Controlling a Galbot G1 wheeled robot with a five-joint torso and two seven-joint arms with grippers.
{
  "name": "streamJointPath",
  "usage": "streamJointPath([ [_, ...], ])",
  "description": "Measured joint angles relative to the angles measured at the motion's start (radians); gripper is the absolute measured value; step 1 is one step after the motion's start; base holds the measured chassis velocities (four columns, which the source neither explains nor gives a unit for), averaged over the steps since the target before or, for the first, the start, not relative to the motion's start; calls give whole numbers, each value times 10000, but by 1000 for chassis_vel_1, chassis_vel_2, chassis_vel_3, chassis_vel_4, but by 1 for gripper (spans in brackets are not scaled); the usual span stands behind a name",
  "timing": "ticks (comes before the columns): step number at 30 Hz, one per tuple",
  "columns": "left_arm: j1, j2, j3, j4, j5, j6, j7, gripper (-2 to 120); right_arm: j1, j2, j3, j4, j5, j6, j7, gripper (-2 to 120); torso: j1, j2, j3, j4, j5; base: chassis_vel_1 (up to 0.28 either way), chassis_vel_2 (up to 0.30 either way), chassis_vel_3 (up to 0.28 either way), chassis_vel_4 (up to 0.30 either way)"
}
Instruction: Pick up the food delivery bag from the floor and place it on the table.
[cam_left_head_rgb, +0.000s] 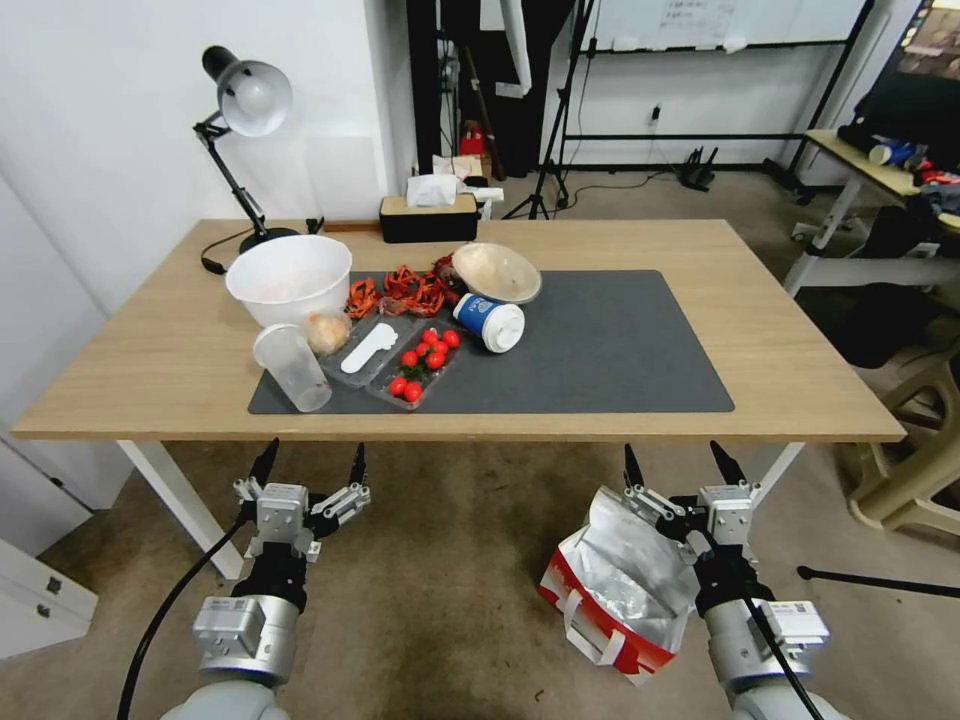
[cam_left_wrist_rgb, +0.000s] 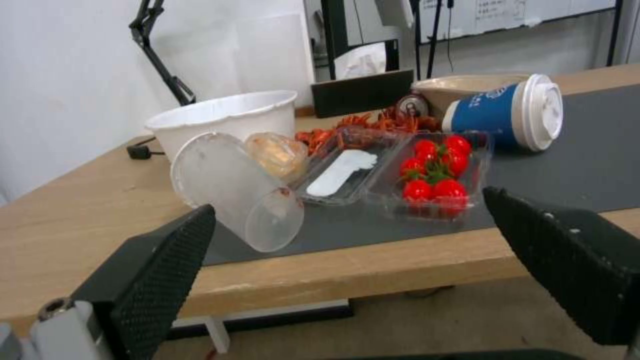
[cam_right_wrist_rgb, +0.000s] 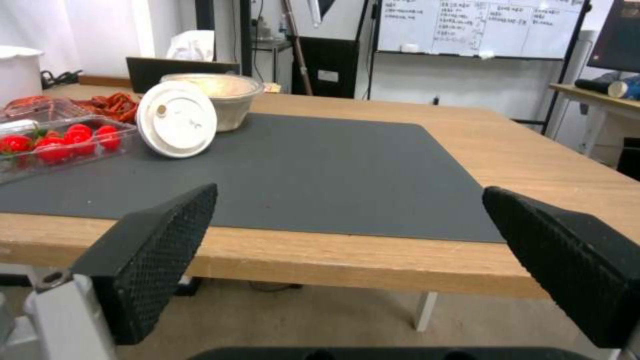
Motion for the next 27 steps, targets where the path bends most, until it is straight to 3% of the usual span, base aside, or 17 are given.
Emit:
streamJointPath([
  [27, 0, 0, 0, 0, 0, 0, 0, 100, 0, 0, 0, 0, 0, 0, 0, 100, 0, 0, 0, 0, 0, 0, 0, 0, 0],
])
